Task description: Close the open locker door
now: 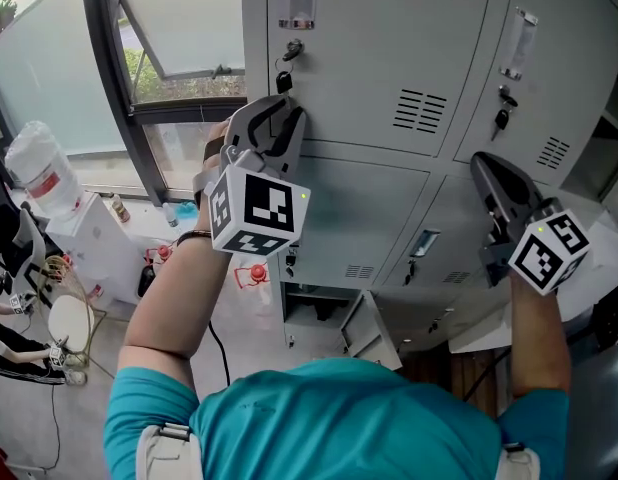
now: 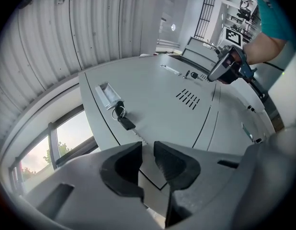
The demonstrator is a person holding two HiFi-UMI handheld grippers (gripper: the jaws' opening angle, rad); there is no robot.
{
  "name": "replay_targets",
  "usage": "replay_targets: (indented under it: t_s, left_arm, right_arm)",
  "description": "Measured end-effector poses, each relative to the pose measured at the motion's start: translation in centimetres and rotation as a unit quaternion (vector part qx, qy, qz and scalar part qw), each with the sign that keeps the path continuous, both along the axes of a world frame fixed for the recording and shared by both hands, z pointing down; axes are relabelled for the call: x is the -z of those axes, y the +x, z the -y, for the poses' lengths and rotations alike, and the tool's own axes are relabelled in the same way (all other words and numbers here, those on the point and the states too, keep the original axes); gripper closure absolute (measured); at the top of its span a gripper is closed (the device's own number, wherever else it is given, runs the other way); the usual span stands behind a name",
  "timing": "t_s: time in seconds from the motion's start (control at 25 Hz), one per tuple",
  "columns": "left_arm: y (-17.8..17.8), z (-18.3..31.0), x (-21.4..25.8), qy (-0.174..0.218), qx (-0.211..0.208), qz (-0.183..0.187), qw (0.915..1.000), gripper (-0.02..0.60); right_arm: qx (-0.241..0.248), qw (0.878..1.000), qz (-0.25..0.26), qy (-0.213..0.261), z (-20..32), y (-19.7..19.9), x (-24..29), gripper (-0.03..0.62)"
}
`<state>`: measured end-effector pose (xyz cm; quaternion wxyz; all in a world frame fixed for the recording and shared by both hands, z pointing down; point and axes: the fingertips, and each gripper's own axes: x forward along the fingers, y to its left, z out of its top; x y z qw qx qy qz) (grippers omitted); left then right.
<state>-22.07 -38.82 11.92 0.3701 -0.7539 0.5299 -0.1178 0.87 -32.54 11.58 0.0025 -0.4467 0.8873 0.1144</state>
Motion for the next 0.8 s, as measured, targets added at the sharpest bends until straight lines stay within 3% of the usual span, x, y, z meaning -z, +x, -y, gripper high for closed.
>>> replay_targets:
  t_s: [0.24,0.32,0.4,0.52,0.64,0.72,0.8]
  left_arm:
    - [-0.8,-1.1,-0.7,-0.006,-0.007,-0.013,0.9999,0.515]
    - [-1.3,-2.1,-0.8,-0.012,-0.025,-0.039,0.9988,0.517]
    - [-1.9,-3.6,-1.0,-0.030,-0.064,-0.089,0.9935,0.517]
    - [-2.7,-5.9,-2.6,-0.089,-0.151,-0.181,0.9677,0.517]
    - [-3.3,-7.4,-5.4,-0.161,-0.218,-0.254,0.9286,0.526]
    - [-3.8,-8.1,-7.3,-0.201,-0.246,-0.291,0.9024,0.575]
    - [-4.3,-8.5,-8.8,-0.231,-0.265,-0.316,0.8813,0.577]
  right_arm:
    - [0.005,1.000,0.002,0.002,0.0,-0.3,0.1,0.595]
    - [0.007,1.000,0.004,0.001,-0.1,-0.2,0.0,0.595]
    - [0.010,1.000,0.007,0.000,-0.4,-0.2,-0.2,0.595]
    - [0.020,1.000,0.011,-0.004,-1.1,-0.4,-1.0,0.595]
    - [0.031,0.999,0.013,-0.009,-1.9,-0.7,-2.0,0.595]
    - [0.037,0.999,0.009,-0.010,-2.2,-1.0,-2.8,0.595]
    - [0.040,0.999,0.003,-0.010,-2.4,-1.5,-3.5,0.595]
